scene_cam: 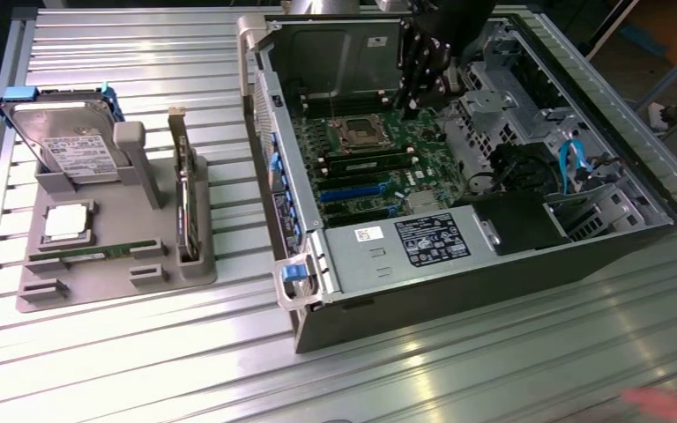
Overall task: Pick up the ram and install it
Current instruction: 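Press down the ram until it locks into place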
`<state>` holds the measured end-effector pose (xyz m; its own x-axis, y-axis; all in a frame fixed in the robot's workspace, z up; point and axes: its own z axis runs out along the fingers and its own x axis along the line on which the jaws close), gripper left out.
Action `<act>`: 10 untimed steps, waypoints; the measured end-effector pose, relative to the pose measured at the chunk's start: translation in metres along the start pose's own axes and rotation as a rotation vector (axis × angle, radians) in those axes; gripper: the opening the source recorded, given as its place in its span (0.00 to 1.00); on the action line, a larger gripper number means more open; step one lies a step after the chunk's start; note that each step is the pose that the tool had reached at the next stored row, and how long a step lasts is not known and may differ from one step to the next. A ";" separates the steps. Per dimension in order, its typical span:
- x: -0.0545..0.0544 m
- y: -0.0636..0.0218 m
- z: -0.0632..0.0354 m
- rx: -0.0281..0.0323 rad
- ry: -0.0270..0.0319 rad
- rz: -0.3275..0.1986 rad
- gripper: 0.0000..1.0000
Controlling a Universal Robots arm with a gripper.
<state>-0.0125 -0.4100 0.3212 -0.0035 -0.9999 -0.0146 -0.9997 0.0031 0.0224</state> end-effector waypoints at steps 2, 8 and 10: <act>0.000 0.0000 0.0000 0.0000 0.0000 0.000 0.25; 0.000 0.0000 0.0000 0.0001 0.0000 0.000 0.25; 0.000 0.0000 0.0000 0.0000 0.0000 0.000 0.25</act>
<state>-0.0125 -0.4100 0.3212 -0.0034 -0.9999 -0.0146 -0.9997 0.0031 0.0224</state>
